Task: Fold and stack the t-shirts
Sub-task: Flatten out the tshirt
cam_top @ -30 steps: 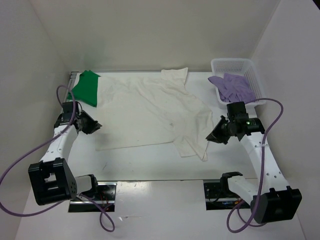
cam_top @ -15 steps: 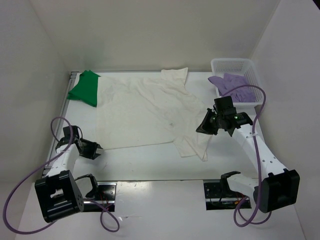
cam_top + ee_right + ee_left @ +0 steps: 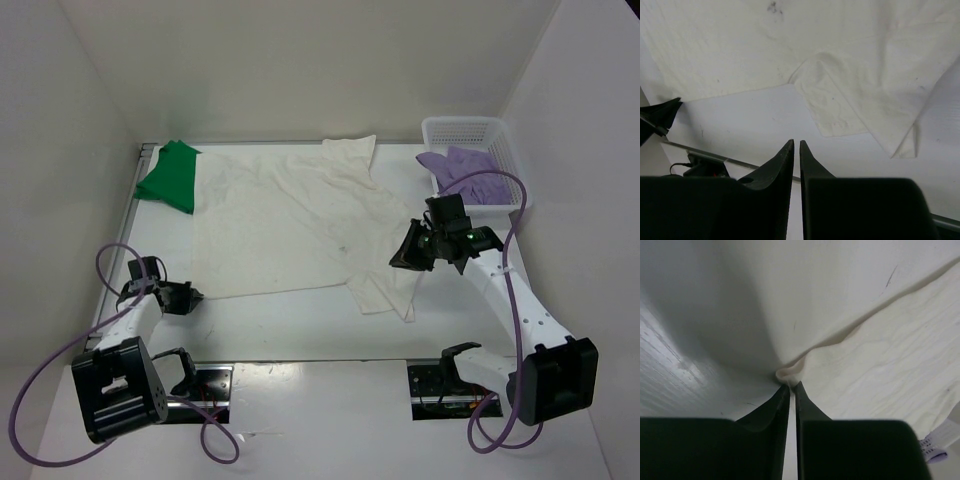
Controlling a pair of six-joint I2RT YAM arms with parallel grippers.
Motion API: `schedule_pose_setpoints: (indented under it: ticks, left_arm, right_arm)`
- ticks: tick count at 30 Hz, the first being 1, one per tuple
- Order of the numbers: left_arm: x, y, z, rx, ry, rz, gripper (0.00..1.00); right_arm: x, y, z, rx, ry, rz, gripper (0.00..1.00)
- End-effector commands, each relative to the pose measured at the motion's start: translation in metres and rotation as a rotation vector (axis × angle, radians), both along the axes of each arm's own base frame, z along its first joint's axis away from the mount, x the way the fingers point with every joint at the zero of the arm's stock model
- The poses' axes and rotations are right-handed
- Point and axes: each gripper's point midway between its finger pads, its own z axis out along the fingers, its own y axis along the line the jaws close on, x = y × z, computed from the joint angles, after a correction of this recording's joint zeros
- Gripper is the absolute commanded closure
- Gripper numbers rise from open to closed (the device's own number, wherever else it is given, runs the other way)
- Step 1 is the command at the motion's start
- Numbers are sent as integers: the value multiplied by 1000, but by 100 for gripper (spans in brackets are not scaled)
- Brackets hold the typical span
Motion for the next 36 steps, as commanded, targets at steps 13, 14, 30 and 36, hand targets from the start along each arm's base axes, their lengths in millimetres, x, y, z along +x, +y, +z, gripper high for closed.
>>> schedule_pose_setpoints:
  ticks: [13, 14, 30, 36]
  left_arm:
    - [115, 39, 154, 301, -332, -196, 100]
    - [125, 46, 170, 315, -374, -195, 100]
    - [149, 37, 135, 217, -400, -297, 100]
    - [143, 19, 130, 182, -399, -331, 100]
  right_arm:
    - [20, -16, -19, -92, 20, -129, 67]
    - [18, -15, -28, -91, 58, -146, 67]
    - [-62, 86, -93, -32, 251, -17, 60]
    - [-53, 57, -102, -85, 227, -181, 51]
